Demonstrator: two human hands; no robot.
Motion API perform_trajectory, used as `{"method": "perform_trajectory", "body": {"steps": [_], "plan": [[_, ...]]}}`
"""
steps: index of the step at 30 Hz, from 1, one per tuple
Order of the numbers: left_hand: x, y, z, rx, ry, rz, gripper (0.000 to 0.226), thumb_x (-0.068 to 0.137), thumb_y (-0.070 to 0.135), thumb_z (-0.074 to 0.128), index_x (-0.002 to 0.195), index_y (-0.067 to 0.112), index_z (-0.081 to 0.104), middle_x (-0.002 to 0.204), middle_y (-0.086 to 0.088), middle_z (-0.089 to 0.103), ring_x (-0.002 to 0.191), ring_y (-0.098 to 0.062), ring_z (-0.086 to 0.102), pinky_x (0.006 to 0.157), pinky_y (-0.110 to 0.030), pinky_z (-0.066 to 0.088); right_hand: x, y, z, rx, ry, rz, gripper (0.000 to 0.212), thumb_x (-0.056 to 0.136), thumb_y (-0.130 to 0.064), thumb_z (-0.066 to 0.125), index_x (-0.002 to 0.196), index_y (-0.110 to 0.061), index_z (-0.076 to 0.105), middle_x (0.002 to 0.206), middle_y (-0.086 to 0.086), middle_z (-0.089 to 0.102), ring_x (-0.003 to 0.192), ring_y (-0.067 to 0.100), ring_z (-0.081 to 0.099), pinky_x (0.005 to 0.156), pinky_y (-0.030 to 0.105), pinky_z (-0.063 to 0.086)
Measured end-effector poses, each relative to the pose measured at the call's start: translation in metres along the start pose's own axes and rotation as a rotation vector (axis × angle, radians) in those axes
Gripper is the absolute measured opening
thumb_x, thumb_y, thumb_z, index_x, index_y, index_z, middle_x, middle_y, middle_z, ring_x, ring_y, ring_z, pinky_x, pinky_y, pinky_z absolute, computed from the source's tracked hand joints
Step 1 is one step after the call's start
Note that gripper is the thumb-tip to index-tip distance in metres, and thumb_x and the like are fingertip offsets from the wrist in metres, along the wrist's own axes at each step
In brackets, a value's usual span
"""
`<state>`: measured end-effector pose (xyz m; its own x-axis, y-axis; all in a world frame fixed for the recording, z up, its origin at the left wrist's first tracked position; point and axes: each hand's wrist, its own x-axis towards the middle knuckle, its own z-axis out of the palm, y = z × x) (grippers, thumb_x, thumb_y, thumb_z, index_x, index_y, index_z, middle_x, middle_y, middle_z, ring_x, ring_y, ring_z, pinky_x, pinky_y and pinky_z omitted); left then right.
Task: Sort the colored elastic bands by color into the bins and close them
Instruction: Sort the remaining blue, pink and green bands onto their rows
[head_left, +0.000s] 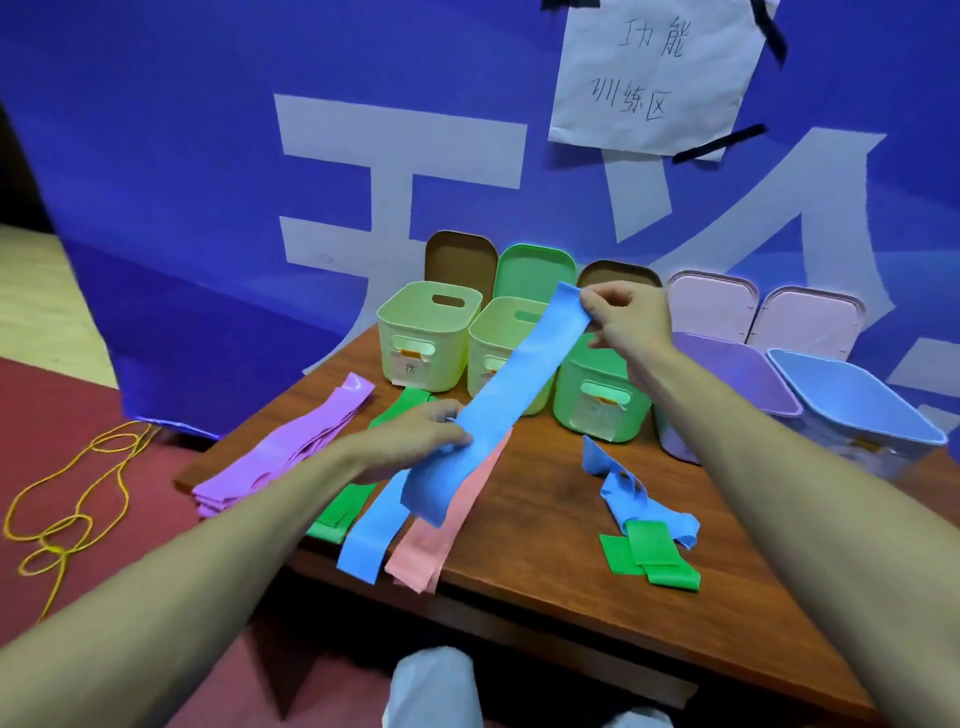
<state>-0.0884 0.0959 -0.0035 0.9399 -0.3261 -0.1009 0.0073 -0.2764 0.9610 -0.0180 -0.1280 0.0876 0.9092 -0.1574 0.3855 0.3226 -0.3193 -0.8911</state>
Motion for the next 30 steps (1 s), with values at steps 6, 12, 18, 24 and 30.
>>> {"method": "perform_trajectory", "body": {"steps": [6, 12, 18, 24, 30], "plan": [[-0.027, -0.043, -0.045, 0.154, 0.078, -0.132, 0.018, 0.089, 0.031, 0.062, 0.086, 0.014, 0.057, 0.078, -0.002, 0.064, 0.072, -0.016, 0.059, 0.067, -0.030, 0.044, 0.011, 0.037, 0.057, -0.263, -0.177, 0.055, 0.016, 0.082, -0.002, 0.062, 0.073, -0.015, 0.062, 0.059, 0.001, 0.058, 0.051, 0.010, 0.057, 0.041, 0.014, 0.038], [-0.039, -0.090, -0.048, 0.062, 0.133, -0.206, 0.004, 0.092, 0.011, 0.058, 0.089, 0.011, 0.055, 0.067, 0.002, 0.061, 0.054, -0.005, 0.057, 0.049, -0.019, 0.044, 0.023, 0.074, 0.121, -0.335, -0.371, 0.156, 0.029, 0.082, 0.006, 0.056, 0.064, -0.016, 0.057, 0.061, 0.006, 0.058, 0.042, 0.008, 0.055, 0.043, 0.019, 0.045], [-0.030, -0.114, -0.044, 0.129, 0.180, -0.289, 0.015, 0.089, 0.016, 0.064, 0.084, 0.012, 0.050, 0.057, 0.002, 0.044, 0.040, -0.007, 0.039, 0.036, -0.016, 0.029, 0.024, 0.112, 0.159, -0.415, -0.377, 0.164, 0.032, 0.080, 0.001, 0.060, 0.059, -0.023, 0.058, 0.061, 0.003, 0.059, 0.053, 0.016, 0.056, 0.058, 0.031, 0.051], [-0.011, -0.124, -0.044, 0.519, 0.220, -0.285, 0.026, 0.084, 0.026, 0.068, 0.096, 0.011, 0.051, 0.063, 0.005, 0.041, 0.052, -0.009, 0.038, 0.045, -0.024, 0.028, 0.025, 0.140, 0.176, -0.486, -0.388, 0.126, 0.017, 0.082, -0.003, 0.060, 0.086, -0.012, 0.074, 0.081, 0.003, 0.068, 0.076, 0.014, 0.059, 0.074, 0.027, 0.051], [-0.006, -0.119, -0.040, 0.875, 0.214, -0.254, 0.045, 0.084, 0.039, 0.065, 0.117, 0.018, 0.044, 0.083, 0.000, 0.049, 0.077, -0.025, 0.048, 0.063, -0.031, 0.033, 0.026, 0.164, 0.189, -0.625, -0.407, 0.082, 0.014, 0.085, -0.014, 0.063, 0.088, -0.020, 0.075, 0.100, 0.001, 0.072, 0.098, 0.018, 0.062, 0.086, 0.032, 0.051]]}}
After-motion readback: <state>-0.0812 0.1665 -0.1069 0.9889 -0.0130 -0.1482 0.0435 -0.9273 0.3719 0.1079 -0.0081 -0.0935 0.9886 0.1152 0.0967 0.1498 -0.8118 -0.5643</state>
